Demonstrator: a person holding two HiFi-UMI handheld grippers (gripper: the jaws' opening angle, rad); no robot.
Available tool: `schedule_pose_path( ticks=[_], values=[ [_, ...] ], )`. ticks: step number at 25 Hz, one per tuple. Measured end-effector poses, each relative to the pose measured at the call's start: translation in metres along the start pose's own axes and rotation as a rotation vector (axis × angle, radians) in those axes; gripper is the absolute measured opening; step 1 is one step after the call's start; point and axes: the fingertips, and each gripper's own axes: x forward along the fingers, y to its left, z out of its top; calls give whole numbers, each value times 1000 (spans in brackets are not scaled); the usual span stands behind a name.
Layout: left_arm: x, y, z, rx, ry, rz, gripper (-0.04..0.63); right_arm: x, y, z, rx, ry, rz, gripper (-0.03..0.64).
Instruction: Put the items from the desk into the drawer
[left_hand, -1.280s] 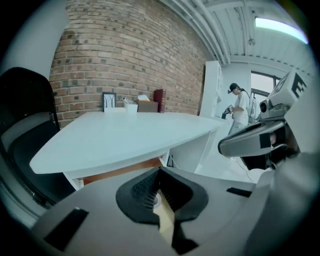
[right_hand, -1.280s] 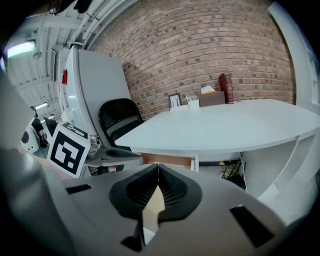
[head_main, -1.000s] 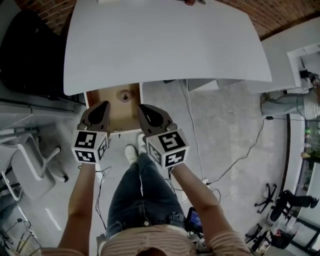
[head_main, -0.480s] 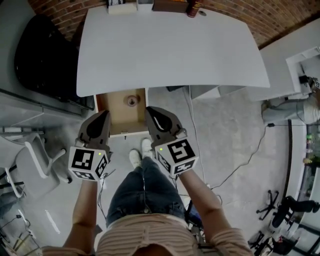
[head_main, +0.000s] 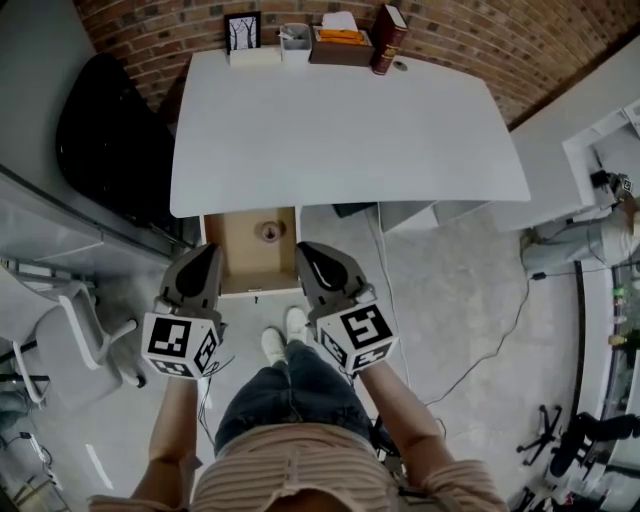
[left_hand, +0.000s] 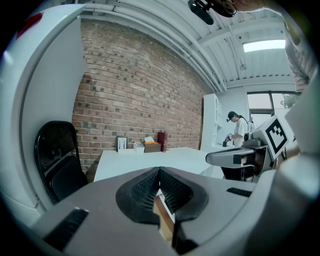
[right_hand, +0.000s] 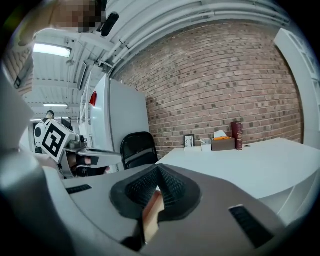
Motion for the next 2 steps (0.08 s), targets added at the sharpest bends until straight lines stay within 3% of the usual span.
schedule_pose_path(
  ticks=[2],
  values=[
    [-4,-1,8,-2,-14,9,9,-3,4,5,-13,-3,4,17]
  ],
)
